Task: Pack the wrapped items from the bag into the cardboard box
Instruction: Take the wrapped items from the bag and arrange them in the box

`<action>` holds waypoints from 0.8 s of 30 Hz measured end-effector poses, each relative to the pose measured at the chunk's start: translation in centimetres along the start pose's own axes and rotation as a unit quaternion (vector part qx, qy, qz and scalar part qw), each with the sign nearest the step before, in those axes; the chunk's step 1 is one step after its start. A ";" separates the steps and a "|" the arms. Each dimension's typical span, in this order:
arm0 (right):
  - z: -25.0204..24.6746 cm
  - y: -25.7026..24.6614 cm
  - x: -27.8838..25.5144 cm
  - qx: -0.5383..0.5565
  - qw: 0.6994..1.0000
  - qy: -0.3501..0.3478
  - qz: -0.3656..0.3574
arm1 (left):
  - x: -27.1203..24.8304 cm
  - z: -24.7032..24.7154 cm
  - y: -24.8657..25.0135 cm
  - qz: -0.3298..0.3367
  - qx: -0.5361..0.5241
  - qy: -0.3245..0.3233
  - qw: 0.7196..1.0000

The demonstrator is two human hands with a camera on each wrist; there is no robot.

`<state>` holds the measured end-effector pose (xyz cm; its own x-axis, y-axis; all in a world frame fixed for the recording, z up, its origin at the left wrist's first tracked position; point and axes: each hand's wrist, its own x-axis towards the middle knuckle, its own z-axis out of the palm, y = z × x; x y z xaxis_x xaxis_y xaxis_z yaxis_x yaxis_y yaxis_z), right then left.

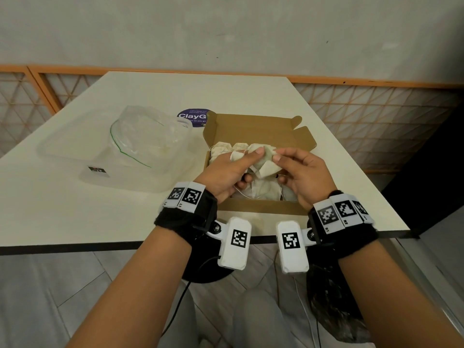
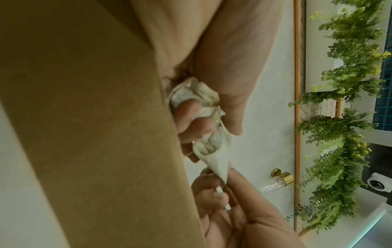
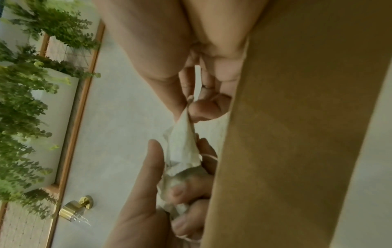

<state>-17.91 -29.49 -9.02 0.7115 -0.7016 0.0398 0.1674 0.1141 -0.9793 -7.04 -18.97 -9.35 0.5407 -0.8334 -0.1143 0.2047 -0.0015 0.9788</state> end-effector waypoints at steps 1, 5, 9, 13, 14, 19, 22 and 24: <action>-0.1 -0.1 0.0 0.020 1.000 0.004 0.004 | 0.0 0.0 0.1 0.001 0.000 -0.002 1.000; -0.2 -0.4 -0.1 0.080 0.997 0.008 0.006 | -0.1 -0.1 0.1 -0.010 -0.023 0.003 1.000; 0.1 -0.2 -0.5 -0.017 0.999 0.009 -0.026 | -0.3 0.0 0.4 -0.005 -0.069 0.023 0.997; 0.4 0.2 -0.9 -0.158 0.982 -0.050 -0.094 | -0.4 0.0 0.4 -0.002 -0.079 0.034 0.996; 0.5 0.3 -0.9 -0.190 0.974 -0.066 -0.102 | -0.3 0.0 0.4 -0.007 -0.079 0.036 0.996; 0.6 0.6 -0.6 -0.189 0.974 -0.041 -0.116 | -0.4 -0.1 0.6 -0.022 -0.093 0.033 0.995; 0.4 0.4 -0.3 -0.147 0.984 -0.014 -0.096 | -0.6 -0.1 0.9 -0.025 -0.096 0.020 0.995; 0.3 0.1 -0.3 -0.084 0.994 -0.008 -0.070 | -0.7 -0.1 0.9 -0.026 -0.096 0.013 0.995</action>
<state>-17.87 -29.02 -9.11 0.6995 -0.6915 0.1800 0.1497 -0.1045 -0.9832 -7.14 -18.32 -8.39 0.5463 -0.8201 -0.1704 0.3829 0.0636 0.9216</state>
